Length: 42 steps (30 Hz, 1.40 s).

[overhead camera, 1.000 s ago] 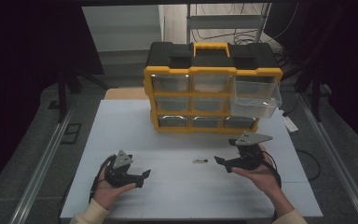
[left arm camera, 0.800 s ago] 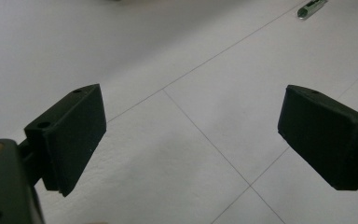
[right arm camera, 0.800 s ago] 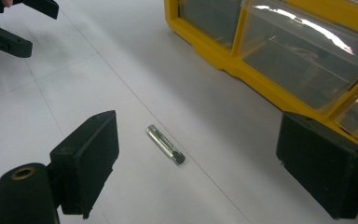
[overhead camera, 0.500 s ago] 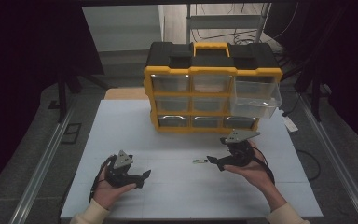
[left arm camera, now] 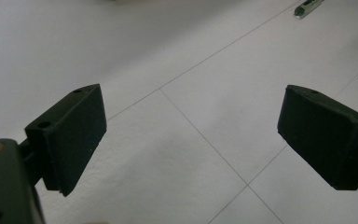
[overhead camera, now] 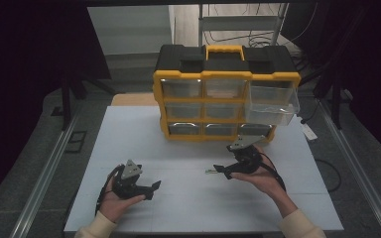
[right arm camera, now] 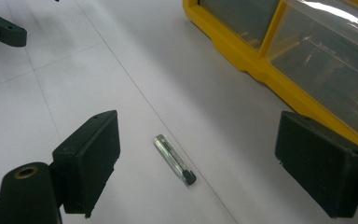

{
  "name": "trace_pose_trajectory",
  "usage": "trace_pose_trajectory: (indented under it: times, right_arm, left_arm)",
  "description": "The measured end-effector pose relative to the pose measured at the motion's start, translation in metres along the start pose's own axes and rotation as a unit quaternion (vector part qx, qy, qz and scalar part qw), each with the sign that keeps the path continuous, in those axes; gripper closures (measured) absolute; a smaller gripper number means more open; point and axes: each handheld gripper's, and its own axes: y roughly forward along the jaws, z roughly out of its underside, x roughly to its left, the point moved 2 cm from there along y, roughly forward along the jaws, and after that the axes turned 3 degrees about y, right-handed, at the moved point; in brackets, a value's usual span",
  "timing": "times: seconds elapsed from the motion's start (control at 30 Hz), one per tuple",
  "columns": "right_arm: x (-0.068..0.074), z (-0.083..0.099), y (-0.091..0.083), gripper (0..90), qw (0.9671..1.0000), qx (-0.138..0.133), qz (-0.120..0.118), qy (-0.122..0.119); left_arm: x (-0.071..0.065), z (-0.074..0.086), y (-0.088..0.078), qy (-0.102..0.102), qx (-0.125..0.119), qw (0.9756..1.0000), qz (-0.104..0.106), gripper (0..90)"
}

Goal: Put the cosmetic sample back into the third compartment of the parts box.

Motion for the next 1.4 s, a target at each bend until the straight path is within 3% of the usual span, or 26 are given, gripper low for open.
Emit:
trace_pose_trajectory:
  times: [0.33, 0.67, 1.03, 1.4]
  right_arm:
    - [0.000, -0.005, 0.013, 15.2, 0.9998, 0.013, -0.013, -0.008]
    - [-0.005, -0.003, 0.028, 16.0, 0.9993, 0.028, -0.025, -0.002]
    - [-0.001, -0.002, 0.046, 16.6, 0.9968, 0.061, -0.044, -0.026]
    - [0.001, 0.000, 0.053, 17.5, 0.9944, 0.088, -0.053, -0.026]
  left_arm:
    - [-0.001, 0.000, -0.001, 0.001, -0.002, 1.0000, 0.002, 8.5]
    - [0.000, 0.000, -0.001, 0.002, -0.001, 1.0000, 0.003, 8.5]
    - [0.000, 0.000, -0.001, 0.003, 0.001, 1.0000, 0.002, 8.5]
    - [-0.001, 0.000, -0.001, 0.005, 0.001, 1.0000, 0.004, 8.5]
